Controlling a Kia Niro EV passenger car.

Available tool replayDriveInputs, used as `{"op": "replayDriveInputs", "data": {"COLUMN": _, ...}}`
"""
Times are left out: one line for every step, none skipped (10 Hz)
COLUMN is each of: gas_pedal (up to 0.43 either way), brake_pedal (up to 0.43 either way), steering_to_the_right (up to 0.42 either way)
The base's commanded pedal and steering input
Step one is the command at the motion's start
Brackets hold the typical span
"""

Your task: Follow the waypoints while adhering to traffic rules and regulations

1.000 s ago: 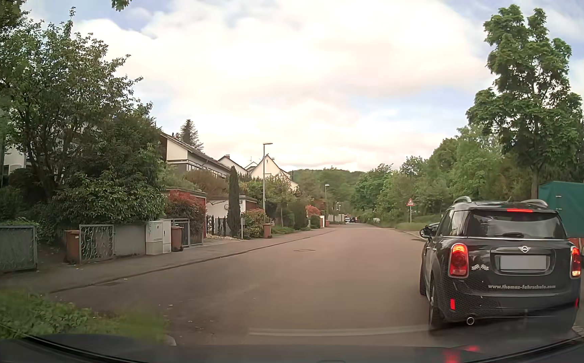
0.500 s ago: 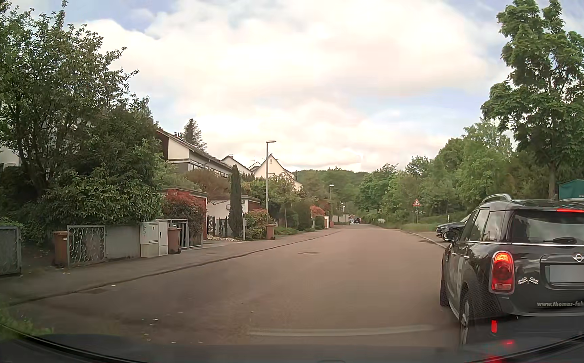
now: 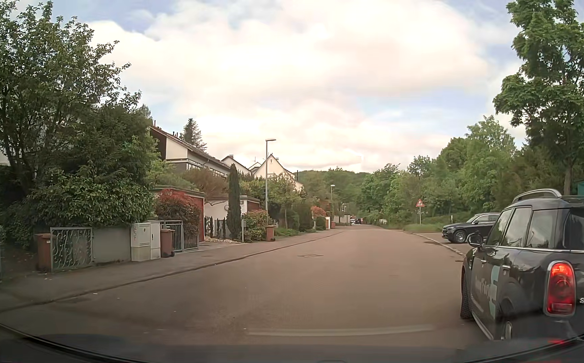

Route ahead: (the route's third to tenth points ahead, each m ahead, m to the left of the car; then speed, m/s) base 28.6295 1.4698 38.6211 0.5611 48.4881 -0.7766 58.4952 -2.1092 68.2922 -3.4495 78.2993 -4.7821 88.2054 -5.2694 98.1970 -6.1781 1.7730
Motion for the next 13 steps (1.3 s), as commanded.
{"op": "replayDriveInputs", "data": {"gas_pedal": 0.000, "brake_pedal": 0.000, "steering_to_the_right": -0.029}}
{"op": "replayDriveInputs", "data": {"gas_pedal": 0.047, "brake_pedal": 0.000, "steering_to_the_right": -0.035}}
{"op": "replayDriveInputs", "data": {"gas_pedal": 0.087, "brake_pedal": 0.000, "steering_to_the_right": -0.035}}
{"op": "replayDriveInputs", "data": {"gas_pedal": 0.118, "brake_pedal": 0.000, "steering_to_the_right": -0.031}}
{"op": "replayDriveInputs", "data": {"gas_pedal": 0.118, "brake_pedal": 0.000, "steering_to_the_right": -0.023}}
{"op": "replayDriveInputs", "data": {"gas_pedal": 0.130, "brake_pedal": 0.000, "steering_to_the_right": -0.016}}
{"op": "replayDriveInputs", "data": {"gas_pedal": 0.130, "brake_pedal": 0.000, "steering_to_the_right": -0.010}}
{"op": "replayDriveInputs", "data": {"gas_pedal": 0.130, "brake_pedal": 0.000, "steering_to_the_right": -0.003}}
{"op": "replayDriveInputs", "data": {"gas_pedal": 0.138, "brake_pedal": 0.000, "steering_to_the_right": 0.003}}
{"op": "replayDriveInputs", "data": {"gas_pedal": 0.150, "brake_pedal": 0.000, "steering_to_the_right": 0.013}}
{"op": "replayDriveInputs", "data": {"gas_pedal": 0.169, "brake_pedal": 0.000, "steering_to_the_right": 0.025}}
{"op": "replayDriveInputs", "data": {"gas_pedal": 0.189, "brake_pedal": 0.000, "steering_to_the_right": 0.034}}
{"op": "replayDriveInputs", "data": {"gas_pedal": 0.189, "brake_pedal": 0.000, "steering_to_the_right": 0.042}}
